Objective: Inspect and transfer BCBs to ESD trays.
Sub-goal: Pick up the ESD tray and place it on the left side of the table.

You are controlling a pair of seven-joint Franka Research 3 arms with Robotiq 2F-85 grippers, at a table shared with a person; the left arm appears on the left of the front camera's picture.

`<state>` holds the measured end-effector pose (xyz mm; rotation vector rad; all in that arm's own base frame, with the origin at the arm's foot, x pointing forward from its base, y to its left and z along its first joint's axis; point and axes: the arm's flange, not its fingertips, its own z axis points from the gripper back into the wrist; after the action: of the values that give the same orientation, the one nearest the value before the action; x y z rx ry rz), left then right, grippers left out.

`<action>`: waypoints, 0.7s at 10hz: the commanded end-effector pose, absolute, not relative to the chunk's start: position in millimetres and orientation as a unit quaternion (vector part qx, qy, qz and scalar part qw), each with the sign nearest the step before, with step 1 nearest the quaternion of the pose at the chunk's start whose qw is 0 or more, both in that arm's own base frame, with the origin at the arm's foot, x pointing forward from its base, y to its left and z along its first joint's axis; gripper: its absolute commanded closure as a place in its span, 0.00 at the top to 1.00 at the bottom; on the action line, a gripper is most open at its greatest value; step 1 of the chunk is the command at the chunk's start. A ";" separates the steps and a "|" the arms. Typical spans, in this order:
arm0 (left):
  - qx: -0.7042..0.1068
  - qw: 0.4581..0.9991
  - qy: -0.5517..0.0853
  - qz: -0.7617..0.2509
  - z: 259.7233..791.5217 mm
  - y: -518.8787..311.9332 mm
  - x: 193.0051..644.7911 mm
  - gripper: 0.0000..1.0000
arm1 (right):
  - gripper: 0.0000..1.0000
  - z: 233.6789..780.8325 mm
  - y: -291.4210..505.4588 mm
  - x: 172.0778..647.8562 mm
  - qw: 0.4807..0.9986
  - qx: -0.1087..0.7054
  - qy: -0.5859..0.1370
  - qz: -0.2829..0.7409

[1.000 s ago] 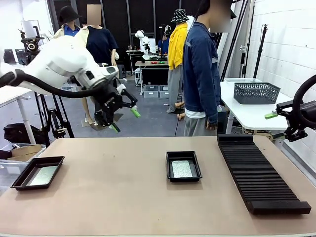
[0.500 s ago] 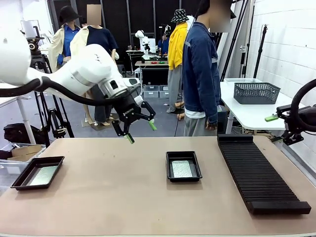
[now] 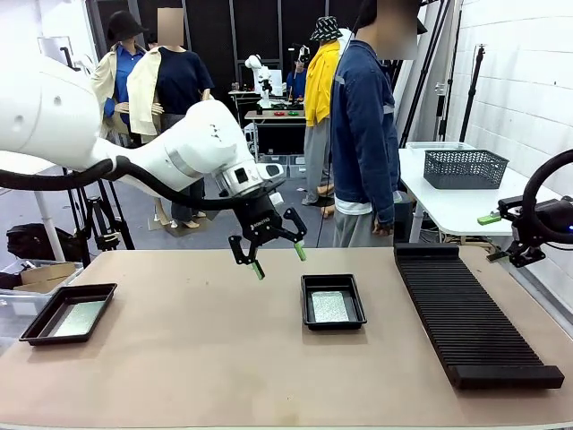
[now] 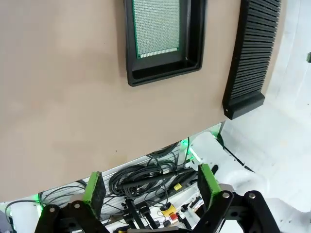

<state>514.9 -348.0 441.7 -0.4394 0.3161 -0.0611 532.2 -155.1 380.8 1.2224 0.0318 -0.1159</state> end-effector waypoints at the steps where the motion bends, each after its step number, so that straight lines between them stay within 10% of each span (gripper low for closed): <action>1: -0.190 0.972 0.135 -0.016 432.9 -365.4 527.5 1.00 | 1.00 379.1 -152.3 530.9 0.818 0.573 0.024 -0.049; 7: -0.198 0.977 0.079 0.019 379.8 -392.5 566.3 1.00 | 1.00 379.1 -152.3 530.9 0.818 0.573 0.024 -0.049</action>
<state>561.9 -384.7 380.5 -0.4327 0.2045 0.0154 532.6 -152.5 379.2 1.2221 0.0407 -0.1110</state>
